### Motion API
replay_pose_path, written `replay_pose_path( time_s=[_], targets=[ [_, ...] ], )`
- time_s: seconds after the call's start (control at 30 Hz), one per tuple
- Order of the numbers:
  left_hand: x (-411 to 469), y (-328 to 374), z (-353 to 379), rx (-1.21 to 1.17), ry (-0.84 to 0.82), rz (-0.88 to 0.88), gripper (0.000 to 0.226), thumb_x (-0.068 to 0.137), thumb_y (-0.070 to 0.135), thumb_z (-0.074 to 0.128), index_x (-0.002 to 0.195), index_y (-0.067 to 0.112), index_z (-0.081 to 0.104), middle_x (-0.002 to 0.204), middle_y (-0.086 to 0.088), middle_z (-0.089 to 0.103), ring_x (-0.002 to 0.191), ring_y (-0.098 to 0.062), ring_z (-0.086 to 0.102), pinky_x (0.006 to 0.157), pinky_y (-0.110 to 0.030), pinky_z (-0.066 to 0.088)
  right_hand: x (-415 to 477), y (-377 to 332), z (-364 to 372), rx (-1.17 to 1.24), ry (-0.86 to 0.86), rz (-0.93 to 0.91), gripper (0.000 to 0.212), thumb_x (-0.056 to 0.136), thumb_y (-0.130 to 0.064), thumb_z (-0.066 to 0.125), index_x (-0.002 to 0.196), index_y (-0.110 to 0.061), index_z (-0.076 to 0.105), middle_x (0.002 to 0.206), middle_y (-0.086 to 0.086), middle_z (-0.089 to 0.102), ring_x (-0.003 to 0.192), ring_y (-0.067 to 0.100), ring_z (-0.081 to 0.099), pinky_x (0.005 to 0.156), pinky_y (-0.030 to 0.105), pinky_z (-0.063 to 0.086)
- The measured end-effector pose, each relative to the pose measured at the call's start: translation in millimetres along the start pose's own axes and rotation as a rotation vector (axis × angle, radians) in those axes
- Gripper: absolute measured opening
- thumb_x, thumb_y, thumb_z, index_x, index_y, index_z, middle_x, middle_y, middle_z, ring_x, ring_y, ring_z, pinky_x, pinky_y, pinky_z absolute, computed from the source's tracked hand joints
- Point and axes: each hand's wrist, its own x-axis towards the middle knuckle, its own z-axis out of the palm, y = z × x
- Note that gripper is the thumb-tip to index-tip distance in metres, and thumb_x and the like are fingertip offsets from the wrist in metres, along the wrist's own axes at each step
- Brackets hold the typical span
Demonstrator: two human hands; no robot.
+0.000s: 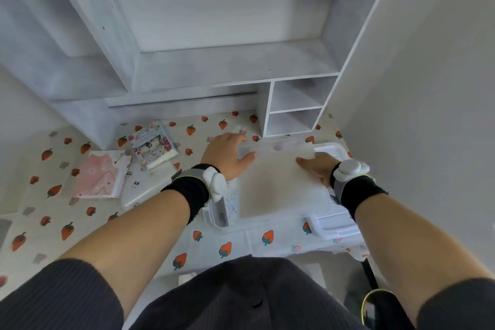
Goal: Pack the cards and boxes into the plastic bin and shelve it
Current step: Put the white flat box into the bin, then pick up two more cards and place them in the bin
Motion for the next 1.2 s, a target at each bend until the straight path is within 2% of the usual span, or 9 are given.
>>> replay_pose_path(
  time_s=[0.23,0.47,0.53,0.6,0.67,0.73,0.9,1.07,1.2],
  targets=[
    [-21,-23,-7,0.036,-0.001,-0.076,0.066,0.087,0.068,0.048,0.136,0.024,0.053,0.137,-0.003,0.055,0.124,-0.028,0.05,0.103,-0.041,0.043,2,-22,53,-0.316,-0.035,-0.03,0.07,0.093,-0.047,0.065,0.142,0.0,0.047,0.136,0.015,0.061,0.123,0.039,0.059,0.108,0.044,0.045],
    [-32,-53,-19,0.039,0.028,-0.104,0.057,0.088,0.06,0.055,0.131,0.022,0.057,0.132,-0.005,0.059,0.121,-0.028,0.053,0.1,-0.04,0.045,-5,-23,70,-0.706,0.017,-0.116,0.048,0.105,-0.038,0.049,0.135,-0.001,0.057,0.137,0.016,0.06,0.13,0.031,0.055,0.11,0.034,0.039],
    [-33,-62,-22,0.036,0.022,-0.106,0.057,0.088,0.061,0.054,0.131,0.023,0.057,0.132,-0.005,0.059,0.121,-0.028,0.053,0.101,-0.042,0.045,-9,-29,70,-0.816,0.02,-0.138,0.038,0.104,-0.027,0.051,0.128,0.0,0.062,0.132,0.016,0.063,0.125,0.031,0.059,0.105,0.034,0.044],
    [-37,-73,-27,0.038,0.017,-0.116,0.059,0.09,0.06,0.053,0.134,0.022,0.055,0.135,-0.005,0.057,0.125,-0.028,0.051,0.103,-0.043,0.044,-12,-44,74,-0.907,0.068,-0.136,0.03,0.099,-0.02,0.055,0.118,-0.002,0.067,0.123,0.017,0.067,0.114,0.034,0.064,0.09,0.034,0.05],
    [-38,-78,-29,0.042,0.008,-0.123,0.058,0.091,0.057,0.053,0.136,0.021,0.054,0.138,-0.006,0.056,0.128,-0.028,0.05,0.105,-0.043,0.043,-13,-61,74,-0.931,0.173,-0.16,0.017,0.089,-0.019,0.057,0.092,-0.008,0.069,0.097,0.013,0.072,0.088,0.031,0.067,0.075,0.031,0.048],
    [-41,-91,-33,0.037,-0.005,-0.149,0.054,0.092,0.049,0.055,0.137,0.02,0.054,0.139,-0.007,0.056,0.13,-0.029,0.05,0.105,-0.043,0.044,-17,-82,82,-0.898,0.264,-0.184,0.01,0.08,-0.019,0.057,0.077,-0.011,0.063,0.077,0.009,0.068,0.073,0.027,0.063,0.072,0.032,0.051],
    [-50,-140,-47,0.024,-0.03,-0.25,0.043,0.095,0.04,0.053,0.133,0.021,0.053,0.128,-0.007,0.059,0.113,-0.026,0.06,0.092,-0.04,0.052,-28,-133,130,-0.799,0.23,-0.286,0.009,0.093,-0.019,0.056,0.092,-0.011,0.051,0.094,0.01,0.059,0.084,0.031,0.054,0.073,0.034,0.044],
    [-60,-198,-60,-0.009,-0.044,-0.336,0.044,0.095,0.033,0.053,0.136,0.018,0.05,0.138,-0.01,0.052,0.124,-0.029,0.053,0.099,-0.04,0.047,-33,-165,204,-0.824,0.116,-0.368,0.021,0.085,-0.024,0.058,0.099,-0.01,0.063,0.1,0.012,0.066,0.082,0.03,0.059,0.071,0.033,0.05],
    [-64,-251,-64,-0.027,-0.06,-0.402,0.047,0.095,0.034,0.052,0.138,0.017,0.048,0.136,-0.011,0.052,0.121,-0.029,0.055,0.094,-0.037,0.048,-28,-180,277,-0.868,-0.001,-0.381,0.031,0.09,-0.024,0.057,0.117,-0.008,0.061,0.115,0.013,0.066,0.089,0.028,0.058,0.074,0.032,0.047]
  ],
)
